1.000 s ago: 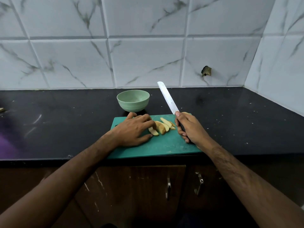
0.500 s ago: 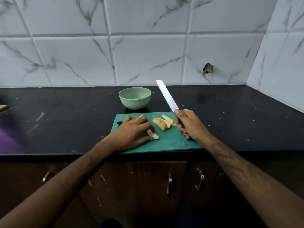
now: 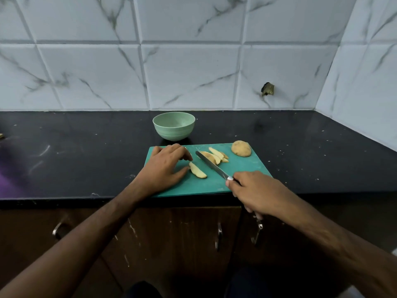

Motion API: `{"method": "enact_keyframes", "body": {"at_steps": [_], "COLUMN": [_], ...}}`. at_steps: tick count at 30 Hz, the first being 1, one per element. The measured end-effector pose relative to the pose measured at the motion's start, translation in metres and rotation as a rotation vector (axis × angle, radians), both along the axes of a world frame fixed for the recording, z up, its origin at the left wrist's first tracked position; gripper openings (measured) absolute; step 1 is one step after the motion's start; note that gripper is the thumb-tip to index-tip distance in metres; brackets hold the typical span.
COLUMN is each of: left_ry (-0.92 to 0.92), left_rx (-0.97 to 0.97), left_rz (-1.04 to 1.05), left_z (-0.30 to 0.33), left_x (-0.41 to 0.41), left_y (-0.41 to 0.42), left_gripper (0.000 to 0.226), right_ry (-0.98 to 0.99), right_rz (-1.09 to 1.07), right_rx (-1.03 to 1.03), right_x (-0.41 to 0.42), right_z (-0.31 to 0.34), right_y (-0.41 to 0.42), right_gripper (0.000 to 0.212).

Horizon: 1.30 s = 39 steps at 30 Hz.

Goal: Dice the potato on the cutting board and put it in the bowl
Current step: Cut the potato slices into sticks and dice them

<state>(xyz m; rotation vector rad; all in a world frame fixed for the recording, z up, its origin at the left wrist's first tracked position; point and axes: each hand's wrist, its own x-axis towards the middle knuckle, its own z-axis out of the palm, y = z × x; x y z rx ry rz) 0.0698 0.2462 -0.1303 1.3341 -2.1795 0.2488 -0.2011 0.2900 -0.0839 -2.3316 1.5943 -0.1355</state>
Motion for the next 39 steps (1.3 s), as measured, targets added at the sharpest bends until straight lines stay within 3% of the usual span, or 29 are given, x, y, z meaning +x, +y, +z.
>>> {"method": "enact_keyframes", "body": {"at_steps": [12, 17, 31, 39], "left_ry": [-0.077, -0.082, -0.097, -0.085], "left_rx": [-0.003, -0.006, -0.059, -0.129], "left_rz": [-0.027, -0.030, -0.045, -0.059], "left_z": [0.005, 0.005, 0.000, -0.001], "left_x": [-0.001, -0.002, 0.002, 0.001], "left_y": [0.005, 0.006, 0.005, 0.005], "left_gripper": [0.026, 0.027, 0.035, 0.033], "right_ry": [-0.030, -0.025, 0.231, 0.276], "right_rz": [0.035, 0.031, 0.098, 0.100], "right_rx": [0.066, -0.012, -0.311, -0.361], "right_x": [0.012, 0.013, 0.025, 0.025], "right_z": [-0.010, -0.005, -0.014, -0.017], "right_y": [0.005, 0.006, 0.028, 0.027], "right_gripper": [0.041, 0.043, 0.033, 0.036]}}
